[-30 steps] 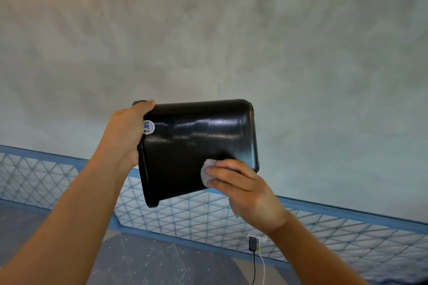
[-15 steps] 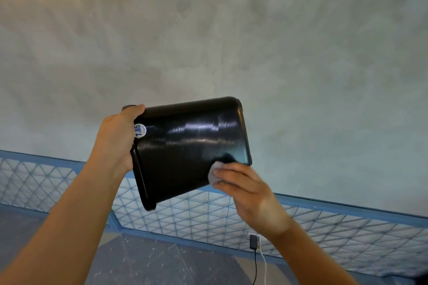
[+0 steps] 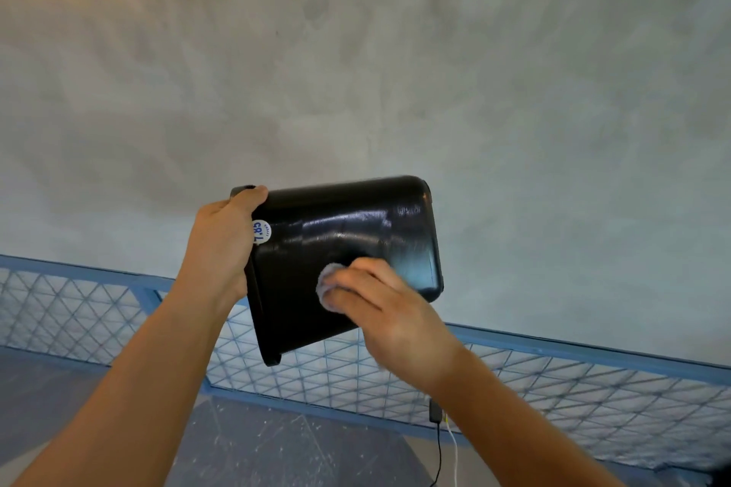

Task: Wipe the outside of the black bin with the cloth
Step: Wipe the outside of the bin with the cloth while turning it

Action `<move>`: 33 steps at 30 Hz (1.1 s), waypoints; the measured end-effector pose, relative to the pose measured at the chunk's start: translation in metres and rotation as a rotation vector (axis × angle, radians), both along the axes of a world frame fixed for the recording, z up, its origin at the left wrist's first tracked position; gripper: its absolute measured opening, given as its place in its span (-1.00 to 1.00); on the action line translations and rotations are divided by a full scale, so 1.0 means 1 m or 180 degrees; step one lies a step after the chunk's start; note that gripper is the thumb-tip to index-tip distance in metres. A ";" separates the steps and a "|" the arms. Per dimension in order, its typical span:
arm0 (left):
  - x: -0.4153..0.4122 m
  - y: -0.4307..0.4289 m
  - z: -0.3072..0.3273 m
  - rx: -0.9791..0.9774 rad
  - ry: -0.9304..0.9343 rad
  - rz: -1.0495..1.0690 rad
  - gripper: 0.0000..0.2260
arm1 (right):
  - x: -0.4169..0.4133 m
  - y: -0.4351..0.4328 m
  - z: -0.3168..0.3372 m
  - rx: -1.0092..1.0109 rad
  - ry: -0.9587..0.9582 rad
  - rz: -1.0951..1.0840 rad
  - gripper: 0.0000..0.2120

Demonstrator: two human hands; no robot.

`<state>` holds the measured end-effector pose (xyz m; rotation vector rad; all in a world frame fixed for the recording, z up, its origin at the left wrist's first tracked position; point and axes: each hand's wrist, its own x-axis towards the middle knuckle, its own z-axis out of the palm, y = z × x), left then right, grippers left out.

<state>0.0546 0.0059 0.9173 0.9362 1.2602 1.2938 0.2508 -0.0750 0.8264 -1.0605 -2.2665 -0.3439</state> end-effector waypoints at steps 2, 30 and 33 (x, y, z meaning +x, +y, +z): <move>-0.002 -0.002 -0.001 -0.0030 0.0051 0.0038 -0.83 | 0.008 0.010 0.012 0.0061 0.0262 -0.0216 -0.64; -0.014 0.001 -0.005 0.0001 -0.0100 0.0279 -0.84 | 0.044 0.008 -0.052 0.0792 0.0872 -0.0652 -0.63; -0.011 0.000 -0.004 0.0026 -0.0048 0.0224 -0.84 | 0.046 0.017 -0.030 0.0850 0.0981 -0.0752 -0.72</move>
